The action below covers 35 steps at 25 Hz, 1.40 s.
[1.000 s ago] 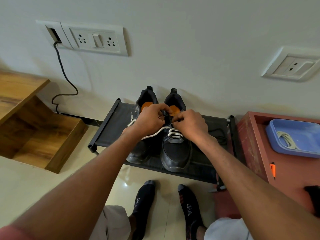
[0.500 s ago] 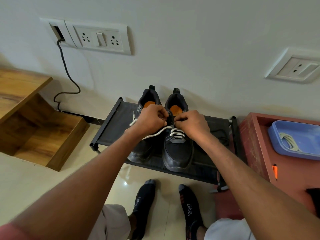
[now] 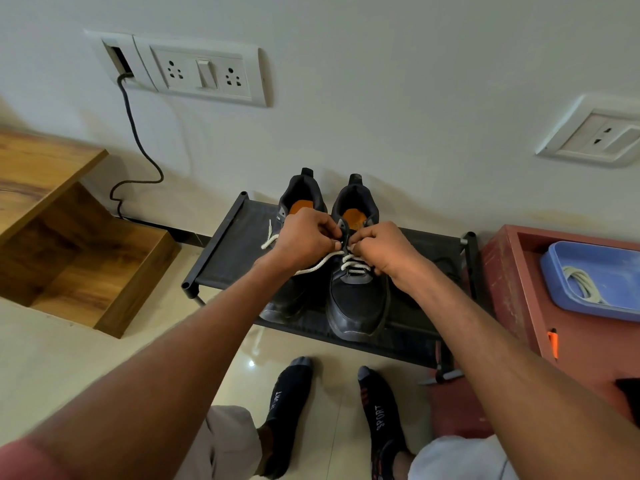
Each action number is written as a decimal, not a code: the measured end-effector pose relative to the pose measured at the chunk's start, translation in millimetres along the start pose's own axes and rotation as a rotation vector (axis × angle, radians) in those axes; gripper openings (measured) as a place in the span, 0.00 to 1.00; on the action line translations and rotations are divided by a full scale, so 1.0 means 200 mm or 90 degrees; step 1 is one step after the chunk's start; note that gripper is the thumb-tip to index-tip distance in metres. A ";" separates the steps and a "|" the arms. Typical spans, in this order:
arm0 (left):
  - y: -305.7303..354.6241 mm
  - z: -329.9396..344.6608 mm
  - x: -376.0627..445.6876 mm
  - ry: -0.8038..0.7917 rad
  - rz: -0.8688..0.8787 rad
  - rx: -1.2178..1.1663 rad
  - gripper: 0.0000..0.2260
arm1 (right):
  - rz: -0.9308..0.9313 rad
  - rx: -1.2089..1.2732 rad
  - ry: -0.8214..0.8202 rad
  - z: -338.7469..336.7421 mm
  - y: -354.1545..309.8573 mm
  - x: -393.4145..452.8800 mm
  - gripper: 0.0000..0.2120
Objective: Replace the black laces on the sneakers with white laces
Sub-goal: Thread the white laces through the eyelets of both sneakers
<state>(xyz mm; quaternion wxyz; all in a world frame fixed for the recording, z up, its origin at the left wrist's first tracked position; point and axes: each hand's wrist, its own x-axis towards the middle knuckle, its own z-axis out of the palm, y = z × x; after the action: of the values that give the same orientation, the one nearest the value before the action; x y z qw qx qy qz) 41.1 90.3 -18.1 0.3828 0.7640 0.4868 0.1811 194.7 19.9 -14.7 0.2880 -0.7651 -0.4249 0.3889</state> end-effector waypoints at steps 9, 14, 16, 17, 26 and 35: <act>0.02 0.03 -0.02 0.027 0.011 0.002 0.03 | 0.207 0.202 0.044 0.06 -0.07 -0.03 0.16; 0.03 0.06 -0.01 0.033 -0.024 -0.040 0.04 | 0.037 -0.088 0.061 0.04 -0.04 0.00 0.10; 0.04 0.05 0.00 0.019 -0.032 -0.051 0.05 | -0.051 -0.344 0.094 0.03 -0.02 -0.03 0.22; 0.05 0.04 0.00 0.018 -0.027 -0.046 0.05 | -0.085 -0.412 0.114 0.02 -0.01 -0.05 0.27; 0.18 -0.08 0.04 0.081 -0.026 -0.228 0.10 | -0.115 -0.338 0.037 -0.05 0.03 -0.01 0.35; 0.13 -0.03 0.08 0.010 0.008 -0.029 0.14 | -0.132 -0.324 0.044 -0.06 0.05 0.02 0.35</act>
<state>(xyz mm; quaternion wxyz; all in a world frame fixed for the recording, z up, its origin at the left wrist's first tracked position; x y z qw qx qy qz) 60.5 100.1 3.9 0.3950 0.7568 0.4808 0.2000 211.0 16.8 -16.8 0.1387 -0.7781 -0.5748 0.2121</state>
